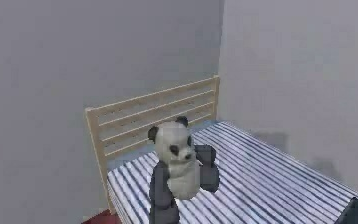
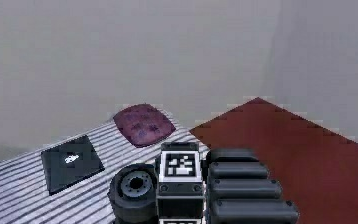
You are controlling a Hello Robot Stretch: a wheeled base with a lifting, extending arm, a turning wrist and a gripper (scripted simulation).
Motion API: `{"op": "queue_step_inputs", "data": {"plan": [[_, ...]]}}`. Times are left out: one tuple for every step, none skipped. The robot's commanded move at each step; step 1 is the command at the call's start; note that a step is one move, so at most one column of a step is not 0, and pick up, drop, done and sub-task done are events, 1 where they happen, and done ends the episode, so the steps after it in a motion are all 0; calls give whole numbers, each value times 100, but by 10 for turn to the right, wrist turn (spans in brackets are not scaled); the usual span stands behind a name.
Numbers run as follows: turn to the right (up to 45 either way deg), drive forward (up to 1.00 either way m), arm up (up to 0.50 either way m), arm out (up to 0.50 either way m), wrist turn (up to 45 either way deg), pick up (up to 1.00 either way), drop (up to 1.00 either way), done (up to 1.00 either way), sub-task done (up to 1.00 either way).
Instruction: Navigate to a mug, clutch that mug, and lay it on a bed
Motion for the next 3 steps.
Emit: {"op": "queue_step_inputs", "data": {"plan": [[-300, 0, 0, 0, 0, 0, 0, 0, 0], [0, 0, 0, 44, 0, 0, 0, 0, 0], [0, 0, 0, 0, 450, 0, 0, 0, 0]]}}
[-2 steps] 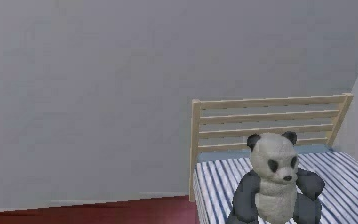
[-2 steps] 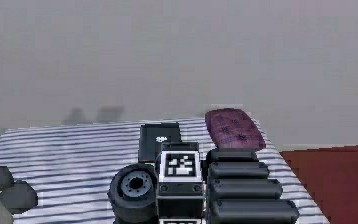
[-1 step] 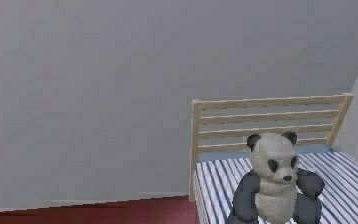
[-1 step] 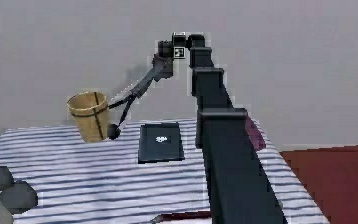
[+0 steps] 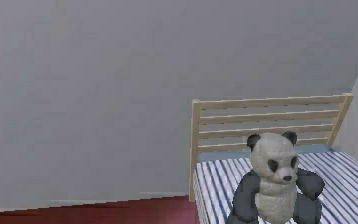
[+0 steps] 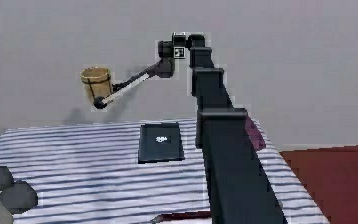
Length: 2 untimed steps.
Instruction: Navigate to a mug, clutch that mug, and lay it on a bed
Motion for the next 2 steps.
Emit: {"op": "queue_step_inputs", "data": {"plan": [[0, 0, 0, 0, 90, 0, 0, 0, 0], [0, 0, -22, 0, 0, 0, 0, 0, 0]]}}
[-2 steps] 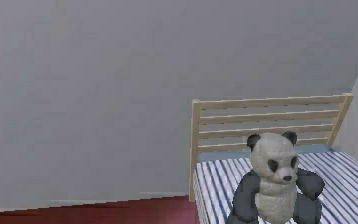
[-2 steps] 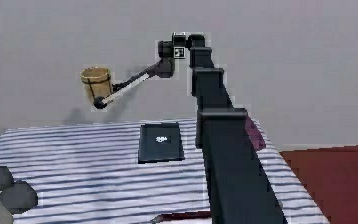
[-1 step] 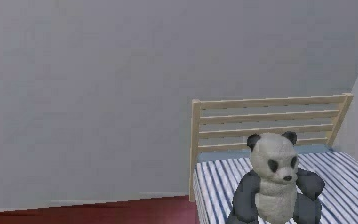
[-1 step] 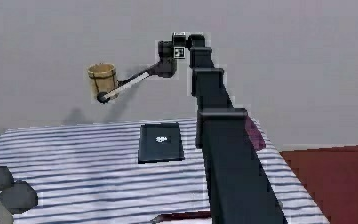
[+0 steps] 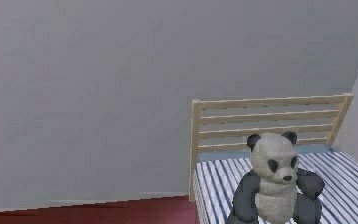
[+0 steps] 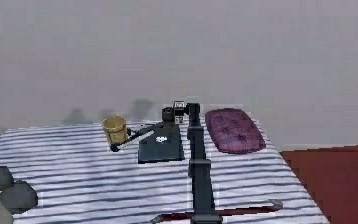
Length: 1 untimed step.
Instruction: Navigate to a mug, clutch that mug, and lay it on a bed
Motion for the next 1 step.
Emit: {"op": "queue_step_inputs", "data": {"plan": [[0, 0, -32, 0, 0, 0, 0, 0, 0]]}}
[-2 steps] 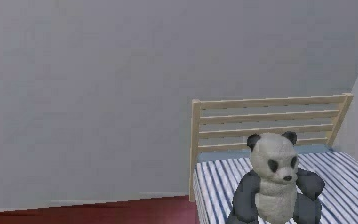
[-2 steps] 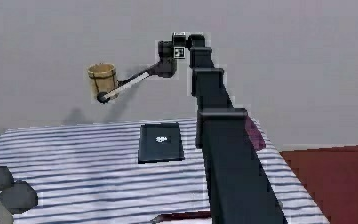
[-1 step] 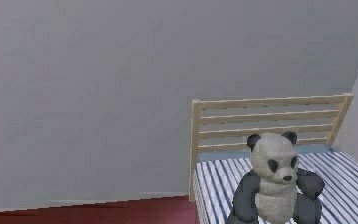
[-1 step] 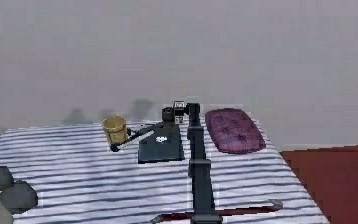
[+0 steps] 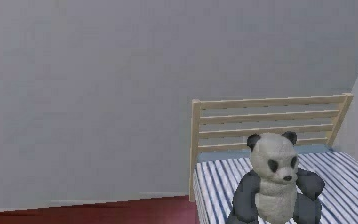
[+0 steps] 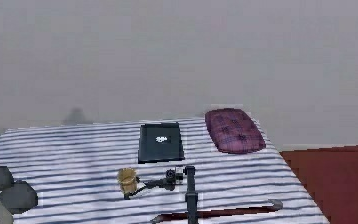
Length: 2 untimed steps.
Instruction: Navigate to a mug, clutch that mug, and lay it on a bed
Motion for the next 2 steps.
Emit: {"op": "queue_step_inputs", "data": {"plan": [[0, 0, 0, 0, 0, 0, 100, 0, 0], [0, 0, 10, 0, 0, 0, 0, 0, 0]]}}
